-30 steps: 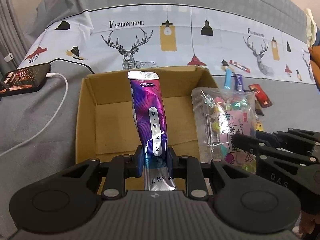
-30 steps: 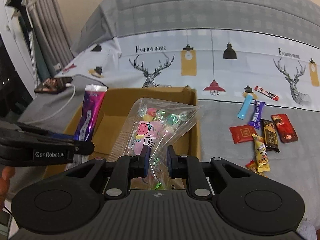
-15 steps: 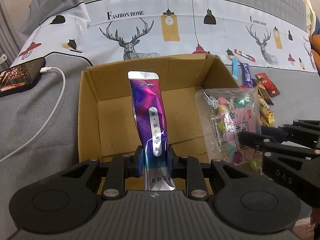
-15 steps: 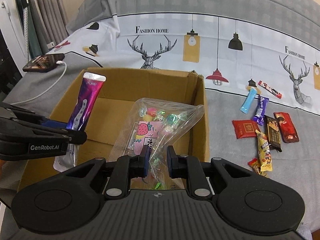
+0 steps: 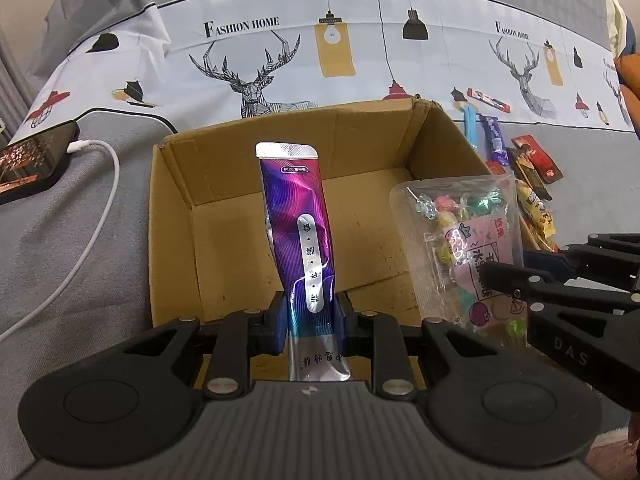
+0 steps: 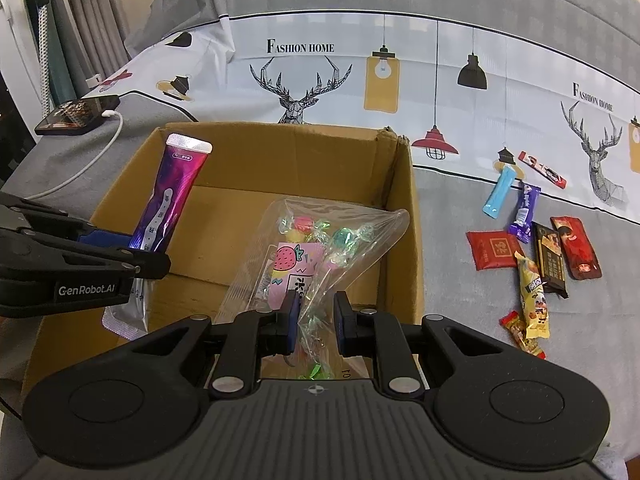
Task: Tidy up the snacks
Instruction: 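Carry the purple tube and candy bag into the box and release both, then lift both tools away from the box toward the snack pile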
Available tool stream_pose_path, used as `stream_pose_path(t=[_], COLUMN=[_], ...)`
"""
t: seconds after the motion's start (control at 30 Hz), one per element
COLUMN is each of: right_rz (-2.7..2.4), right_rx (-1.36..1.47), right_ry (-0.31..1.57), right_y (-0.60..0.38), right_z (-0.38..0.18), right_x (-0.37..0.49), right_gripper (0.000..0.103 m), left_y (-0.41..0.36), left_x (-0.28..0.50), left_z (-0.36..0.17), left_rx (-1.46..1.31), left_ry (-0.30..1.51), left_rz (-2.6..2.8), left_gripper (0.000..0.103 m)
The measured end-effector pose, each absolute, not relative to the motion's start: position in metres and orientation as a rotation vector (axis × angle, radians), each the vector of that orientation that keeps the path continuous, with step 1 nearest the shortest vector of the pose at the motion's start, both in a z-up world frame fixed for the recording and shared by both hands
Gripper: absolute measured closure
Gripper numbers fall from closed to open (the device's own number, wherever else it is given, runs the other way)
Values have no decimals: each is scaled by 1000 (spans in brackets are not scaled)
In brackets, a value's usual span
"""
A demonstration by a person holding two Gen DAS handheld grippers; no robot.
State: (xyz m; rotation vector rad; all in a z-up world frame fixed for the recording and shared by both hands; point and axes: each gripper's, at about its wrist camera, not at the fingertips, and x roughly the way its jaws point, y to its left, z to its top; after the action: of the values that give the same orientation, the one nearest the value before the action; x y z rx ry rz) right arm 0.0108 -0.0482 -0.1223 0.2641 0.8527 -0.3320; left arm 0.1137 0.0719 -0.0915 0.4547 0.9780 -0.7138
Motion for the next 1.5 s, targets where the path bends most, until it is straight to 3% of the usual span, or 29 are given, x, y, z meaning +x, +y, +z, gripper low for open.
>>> stream_pose_path(t=[0.17, 0.23, 0.27, 0.3, 0.33, 0.4, 0.57, 0.8, 1.03, 1.5], right_rz=[-342, -344, -345, -361, -375, -405, -433, -444, -442, -416], right_rx=[274, 291, 311, 338, 344, 319, 254, 281, 315, 269], right_ry=[858, 863, 862, 854, 848, 825, 787, 805, 838, 893], right_y=[-51, -54, -55, -57, -59, -60, -59, -63, -67, -55], right_z=[-125, -126, -126, -125, -124, -119, -109, -109, -112, -124], right_x=[11, 12, 12, 11, 10, 7, -2, -6, -1, 28], right_gripper=[82, 78, 74, 69, 63, 35, 21, 21, 20, 20], left_y=[70, 70, 70, 71, 73, 72, 59, 46, 43, 57], left_x=[116, 116, 116, 116, 114, 110, 105, 112, 179, 262], left_z=[-93, -90, -87, -84, -80, -72, -59, -37, -33, -84], left_rx=[453, 444, 441, 433, 419, 437, 520, 586, 667, 738], left_ry=[981, 957, 936, 913, 875, 820, 681, 538, 360, 343], left_rz=[-708, -694, -687, -683, -689, -721, -744, -784, -633, -470], left_gripper=[74, 42, 8, 1, 0, 0, 0, 0, 0, 0])
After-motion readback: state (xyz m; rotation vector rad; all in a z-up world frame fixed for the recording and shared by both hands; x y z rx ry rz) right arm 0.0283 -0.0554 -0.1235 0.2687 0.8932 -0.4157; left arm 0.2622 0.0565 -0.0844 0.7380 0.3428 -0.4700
